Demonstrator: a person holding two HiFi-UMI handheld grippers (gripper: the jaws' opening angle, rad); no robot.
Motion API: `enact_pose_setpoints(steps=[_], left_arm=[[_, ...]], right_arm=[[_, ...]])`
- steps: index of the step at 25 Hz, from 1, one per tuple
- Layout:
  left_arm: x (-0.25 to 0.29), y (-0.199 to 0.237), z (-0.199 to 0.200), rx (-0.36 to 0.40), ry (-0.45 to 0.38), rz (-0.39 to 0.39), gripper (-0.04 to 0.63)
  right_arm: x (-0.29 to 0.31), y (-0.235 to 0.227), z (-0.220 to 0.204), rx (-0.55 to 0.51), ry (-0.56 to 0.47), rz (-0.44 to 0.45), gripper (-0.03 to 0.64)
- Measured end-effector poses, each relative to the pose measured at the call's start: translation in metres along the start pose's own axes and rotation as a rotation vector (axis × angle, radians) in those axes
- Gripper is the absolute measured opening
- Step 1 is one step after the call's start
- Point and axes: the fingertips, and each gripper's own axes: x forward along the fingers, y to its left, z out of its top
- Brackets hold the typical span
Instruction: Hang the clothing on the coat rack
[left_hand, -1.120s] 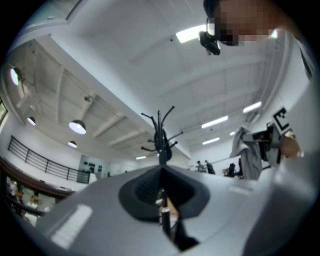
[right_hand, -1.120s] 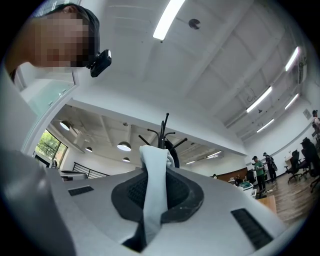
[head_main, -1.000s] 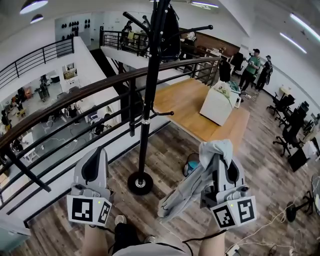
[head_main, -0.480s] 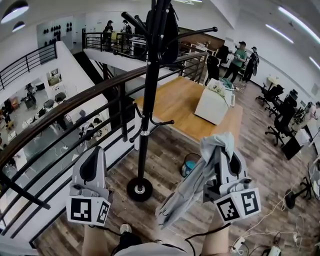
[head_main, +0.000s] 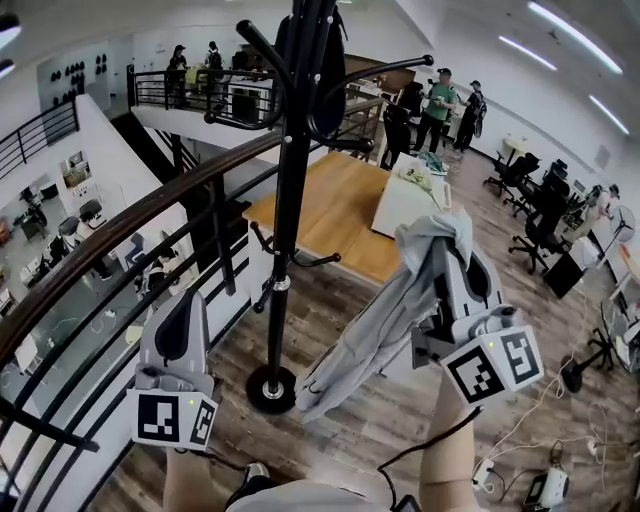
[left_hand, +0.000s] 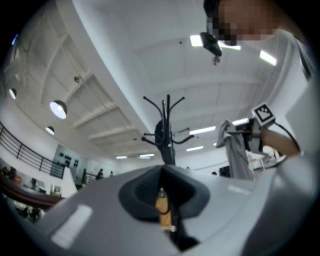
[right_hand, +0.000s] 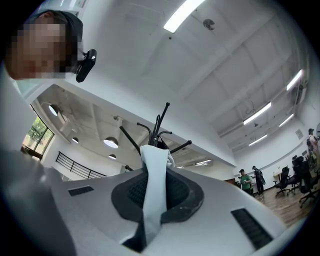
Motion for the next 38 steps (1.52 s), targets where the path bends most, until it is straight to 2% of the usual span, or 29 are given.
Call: enact_pose_setpoints(steps=[9,22,30,38], left_arm=[[0.027,0.024,-0.013,-0.021,-0.009,-0.053,0.009],[0.042,0.059,-0.023,-0.037,-0.012,-0.073,0.009],[0.045,0.073,-0.028,-0.047,-0.004,-0.073,0.009],[0.048,0.071,-0.033,-0.058,0.000,-0.081,0.009]], right_arm=[[0.061,-0.006,0.020,-0.031,-0.013,-0.017,0.008],[0.130,0.004,0.070,-0.114,-0.059,-0.010,0.008],[0.145,0.012,0.056,-0.138,-0.010,-0.023,0.008],[0.141,0.011,0.039,-0.115,0.039,-0.015,0.008]])
